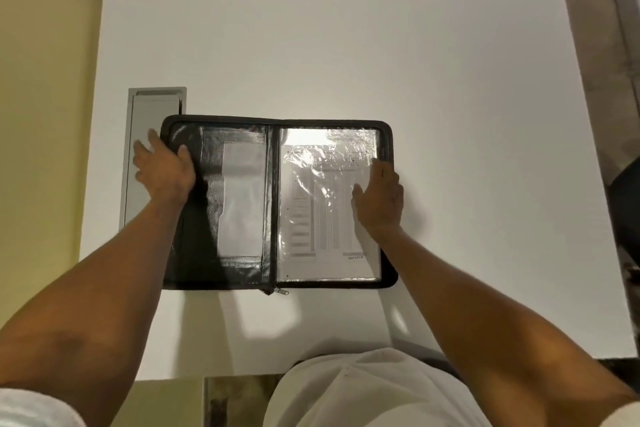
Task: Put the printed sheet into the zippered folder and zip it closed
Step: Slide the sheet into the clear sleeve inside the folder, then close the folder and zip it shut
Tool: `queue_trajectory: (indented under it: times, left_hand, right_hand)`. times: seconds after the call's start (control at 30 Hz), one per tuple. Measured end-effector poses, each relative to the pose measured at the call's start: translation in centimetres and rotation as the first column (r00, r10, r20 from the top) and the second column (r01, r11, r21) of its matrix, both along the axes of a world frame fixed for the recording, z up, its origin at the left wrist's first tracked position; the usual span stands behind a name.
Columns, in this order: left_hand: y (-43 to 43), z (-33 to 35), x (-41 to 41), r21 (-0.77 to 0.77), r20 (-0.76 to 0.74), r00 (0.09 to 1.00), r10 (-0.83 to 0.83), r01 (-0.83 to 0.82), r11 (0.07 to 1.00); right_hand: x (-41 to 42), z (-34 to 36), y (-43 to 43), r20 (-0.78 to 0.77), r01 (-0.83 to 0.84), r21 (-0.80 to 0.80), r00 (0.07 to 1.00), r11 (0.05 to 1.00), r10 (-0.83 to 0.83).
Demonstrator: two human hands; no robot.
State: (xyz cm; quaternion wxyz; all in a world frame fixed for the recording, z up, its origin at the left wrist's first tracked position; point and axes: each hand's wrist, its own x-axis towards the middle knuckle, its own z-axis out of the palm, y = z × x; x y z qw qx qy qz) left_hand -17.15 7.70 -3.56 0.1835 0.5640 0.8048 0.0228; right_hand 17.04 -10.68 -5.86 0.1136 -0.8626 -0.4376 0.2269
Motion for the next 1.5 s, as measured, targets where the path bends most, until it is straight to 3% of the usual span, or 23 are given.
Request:
queue_trajectory:
  times: [0.13, 0.27, 0.5, 0.8, 1.0, 1.13, 1.23, 1.37, 1.5]
  left_hand:
    - [-0.3, -0.9, -2.5, -0.066, 0.14, 0.986, 0.086, -0.077, 0.995]
    - [-0.3, -1.0, -3.9, -0.033, 0.136, 0.99, 0.034, -0.029, 0.999]
    - [-0.5, 0.6, -4.8, -0.047, 0.234, 0.958, 0.164, -0.158, 0.986]
    - [-0.8, 4.0, -1.0, 0.038, 0.342, 0.94, -0.008, -0.005, 0.999]
    - [-2.1, 5.7, 2.8, 0.037, 0.349, 0.935, -0.065, 0.055, 0.998]
    - [-3.7, 7.3, 4.9, 0.036, 0.343, 0.936, -0.08, 0.072, 0.997]
    - [-4.9, 8.9, 6.3, 0.043, 0.35, 0.933, -0.088, 0.078, 0.996]
    - [-6.7, 11.4, 8.8, 0.18, 0.27, 0.951, -0.149, 0.102, 0.978]
    - [-8.4, 13.4, 12.3, 0.292, 0.295, 0.935, -0.198, 0.109, 0.95]
  right_hand:
    - [-1.1, -0.7, -3.4, 0.046, 0.141, -0.05, 0.989, 0.989, -0.139]
    - [-0.9, -0.8, -5.0, 0.0, 0.233, -0.1, 0.972, 0.967, -0.234]
    - [0.9, -0.2, -4.1, -0.04, 0.363, -0.209, 0.925, 0.908, -0.379]
    - [5.8, 0.5, -5.6, -0.067, 0.436, -0.237, 0.884, 0.868, -0.463]
    - [9.1, 2.0, -7.4, -0.172, 0.458, -0.225, 0.85, 0.86, -0.497]
    - [10.8, 2.9, -9.0, -0.305, 0.418, -0.162, 0.84, 0.894, -0.448]
    - [11.2, 3.8, -9.9, -0.279, 0.315, -0.134, 0.898, 0.94, -0.341]
    - [9.3, 5.6, -10.2, -0.204, 0.151, -0.037, 0.967, 0.988, -0.155]
    - [4.4, 8.5, -9.5, -0.332, -0.049, 0.105, 0.94, 0.993, 0.081]
